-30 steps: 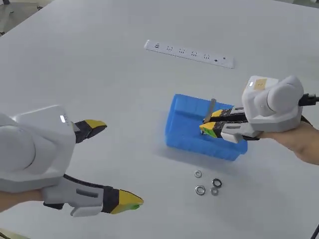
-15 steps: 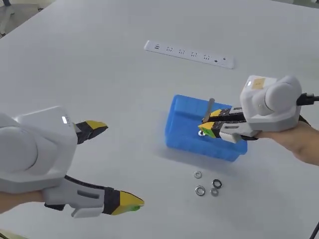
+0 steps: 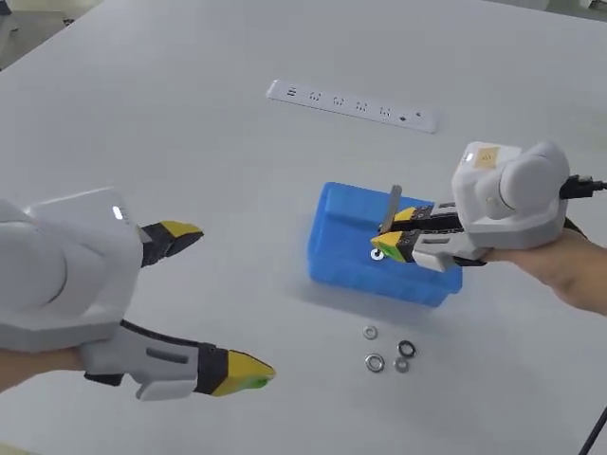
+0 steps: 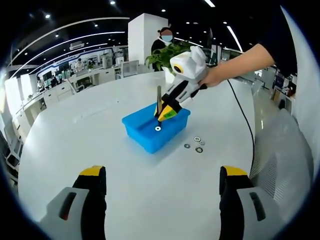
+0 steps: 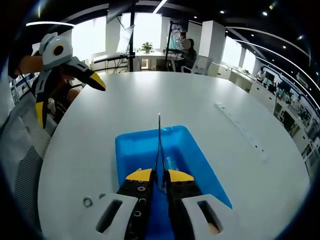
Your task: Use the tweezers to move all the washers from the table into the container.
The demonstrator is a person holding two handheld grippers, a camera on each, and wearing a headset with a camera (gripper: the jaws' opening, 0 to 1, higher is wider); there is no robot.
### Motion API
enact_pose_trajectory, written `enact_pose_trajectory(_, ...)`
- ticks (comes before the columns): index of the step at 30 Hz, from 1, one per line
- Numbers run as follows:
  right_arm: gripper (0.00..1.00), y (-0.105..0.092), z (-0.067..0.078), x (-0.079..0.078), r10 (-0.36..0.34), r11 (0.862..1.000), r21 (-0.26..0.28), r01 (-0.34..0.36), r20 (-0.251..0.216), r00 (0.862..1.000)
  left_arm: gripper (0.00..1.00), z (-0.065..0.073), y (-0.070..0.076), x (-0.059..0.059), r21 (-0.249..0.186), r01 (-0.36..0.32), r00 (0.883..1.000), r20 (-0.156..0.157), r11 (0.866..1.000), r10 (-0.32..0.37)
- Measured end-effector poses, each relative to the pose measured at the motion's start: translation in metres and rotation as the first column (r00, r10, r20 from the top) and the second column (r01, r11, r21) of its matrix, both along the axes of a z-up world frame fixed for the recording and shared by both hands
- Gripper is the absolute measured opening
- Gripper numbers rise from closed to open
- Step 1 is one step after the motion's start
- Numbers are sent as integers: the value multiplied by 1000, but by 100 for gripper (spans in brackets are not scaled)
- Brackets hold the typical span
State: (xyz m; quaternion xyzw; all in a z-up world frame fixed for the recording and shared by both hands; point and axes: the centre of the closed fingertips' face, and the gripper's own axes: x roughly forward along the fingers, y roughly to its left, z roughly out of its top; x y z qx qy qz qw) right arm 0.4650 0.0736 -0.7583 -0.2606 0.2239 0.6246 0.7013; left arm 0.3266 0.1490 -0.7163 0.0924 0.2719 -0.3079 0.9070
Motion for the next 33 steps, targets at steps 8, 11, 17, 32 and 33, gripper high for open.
enact_pose_trajectory(8,11,0,3,-6,15,1000,-4,-15,9,1000,99,28,-17,41,-49,44,996,82,998,-40)
enact_pose_trajectory(11,11,-1,6,-10,16,1000,-4,-16,14,1000,96,33,-22,56,-57,55,995,90,997,-49)
enact_pose_trajectory(17,11,-2,10,-10,17,1000,1,-17,20,1000,83,39,-33,85,-167,62,995,82,984,-49)
enact_pose_trajectory(32,11,-3,15,-13,19,1000,11,-19,18,1000,61,43,-78,116,-174,240,970,70,955,-232)
enact_pose_trajectory(33,11,-3,15,-13,19,1000,13,-19,16,1000,60,42,-81,119,-163,251,968,69,954,-243)
